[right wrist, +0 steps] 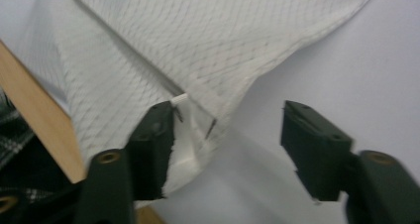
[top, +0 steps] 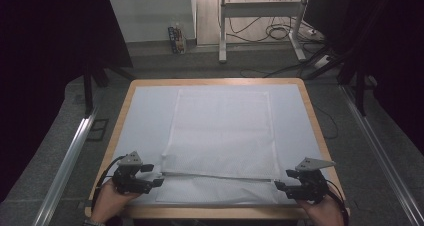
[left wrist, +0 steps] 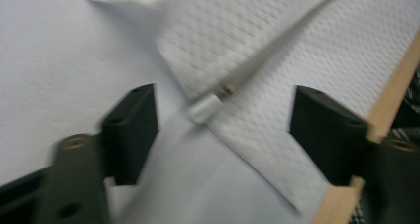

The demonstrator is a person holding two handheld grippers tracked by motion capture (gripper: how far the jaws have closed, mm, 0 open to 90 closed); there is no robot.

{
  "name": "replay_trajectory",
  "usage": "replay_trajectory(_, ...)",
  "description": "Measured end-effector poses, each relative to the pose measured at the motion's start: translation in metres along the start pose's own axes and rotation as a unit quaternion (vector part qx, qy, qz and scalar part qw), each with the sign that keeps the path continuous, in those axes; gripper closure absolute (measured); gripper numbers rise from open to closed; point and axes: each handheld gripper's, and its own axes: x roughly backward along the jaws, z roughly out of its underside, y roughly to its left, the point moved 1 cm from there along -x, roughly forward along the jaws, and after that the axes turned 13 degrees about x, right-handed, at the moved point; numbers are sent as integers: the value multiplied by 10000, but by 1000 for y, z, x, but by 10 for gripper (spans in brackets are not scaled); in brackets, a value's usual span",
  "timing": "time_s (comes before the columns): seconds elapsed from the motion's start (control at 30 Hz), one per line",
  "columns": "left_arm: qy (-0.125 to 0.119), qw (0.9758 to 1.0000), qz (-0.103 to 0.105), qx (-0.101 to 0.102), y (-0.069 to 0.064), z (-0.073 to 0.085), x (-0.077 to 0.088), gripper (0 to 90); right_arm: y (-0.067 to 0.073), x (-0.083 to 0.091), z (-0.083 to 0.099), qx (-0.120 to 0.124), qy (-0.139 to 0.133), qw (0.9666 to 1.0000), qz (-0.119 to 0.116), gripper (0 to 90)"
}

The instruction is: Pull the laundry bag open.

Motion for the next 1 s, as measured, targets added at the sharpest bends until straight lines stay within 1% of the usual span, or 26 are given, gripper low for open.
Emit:
replay_trajectory(0.03, 16, 10000, -19, -53, -4, 3, 0, 400, 4, 0, 0, 47, 117, 9999, 22, 448)
replay_trajectory(0.07, 50, 10000, 24, -74, -7, 5, 0, 436, 7, 0, 0, 80, 190, 9998, 42, 501)
replay_trajectory(0.1, 87, 9999, 94, -83, -9, 7, 0, 478, 9, 0, 0, 100, 279, 9996, 5, 540)
replay_trajectory(0.13, 159, 9997, 141, -117, -12, 10, -1, 543, 15, 0, 1, 81, 354, 9993, -64, 580)
replay_trajectory(0.17, 289, 9993, 132, -181, -14, 12, -3, 543, 15, 0, 1, 81, 354, 9993, -64, 580)
replay_trajectory(0.2, 438, 9986, 97, -269, -17, 15, -6, 559, 18, 0, 1, 87, 385, 9991, -118, 584)
replay_trajectory(0.23, 515, 9981, 32, -340, -19, 17, -8, 563, 21, 0, 2, 91, 420, 9990, -121, 596)
replay_trajectory(0.27, 540, 9977, -70, -405, -21, 18, -10, 570, 24, 1, 5, 85, 491, 9987, -140, 611)
replay_trajectory(0.3, 572, 9972, -126, -466, -23, 17, -9, 572, 25, 1, 6, 69, 505, 9986, -156, 626)
replay_trajectory(0.37, 563, 9973, -163, -446, -24, 18, -9, 575, 26, 2, 8, 76, 527, 9984, -192, 636)
replay_trajectory(0.47, 650, 9968, -189, -434, -26, 20, -7, 581, 33, 2, 14, 178, 642, 9974, -259, 636)
replay_trajectory(0.53, 718, 9965, -176, -383, -28, 22, -5, 579, 38, 3, 17, 258, 769, 9965, -210, 636)
replay_trajectory(0.57, 748, 9964, -169, -367, -28, 23, -4, 579, 40, 4, 18, 252, 776, 9964, -234, 640)
replay_trajectory(0.63, 787, 9961, -155, -354, -29, 25, -2, 580, 41, 7, 19, 248, 712, 9968, -260, 646)
replay_trajectory(0.67, 797, 9962, -132, -335, -30, 26, -1, 578, 42, 9, 18, 205, 619, 9976, -235, 644)
replay_trajectory(0.73, 728, 9967, -149, -337, -31, 27, 0, 547, 42, 12, 14, 198, 405, 9986, -287, 618)
replay_trajectory(0.77, 651, 9973, -77, -344, -31, 26, 1, 513, 42, 12, 11, 177, 313, 9988, -347, 604)
replay_trajectory(0.8, 580, 9977, 66, -334, -32, 26, 2, 500, 43, 12, 9, 151, 277, 9986, -413, 603)
replay_trajectory(0.83, 590, 9974, 92, -399, -34, 25, 1, 500, 45, 11, 7, 190, 303, 9983, -467, 609)
replay_trajectory(0.87, 631, 9970, 9, -447, -35, 25, -1, 502, 48, 7, 7, 283, 433, 9976, -462, 645)
replay_trajectory(0.9, 743, 9957, -110, -535, -38, 25, -4, 529, 49, 4, 7, 359, 541, 9969, -439, 725)
replay_trajectory(0.93, 768, 9944, -268, -673, -41, 25, -7, 561, 52, 2, 8, 431, 680, 9959, -411, 798)
replay_trajectory(0.97, 796, 9925, -454, -811, -44, 25, -6, 597, 53, 1, 9, 500, 749, 9953, -365, 841)
replay_trajectory(1.0, 815, 9901, -676, -919, -48, 25, -6, 681, 54, 2, 10, 521, 762, 9952, -320, 851)
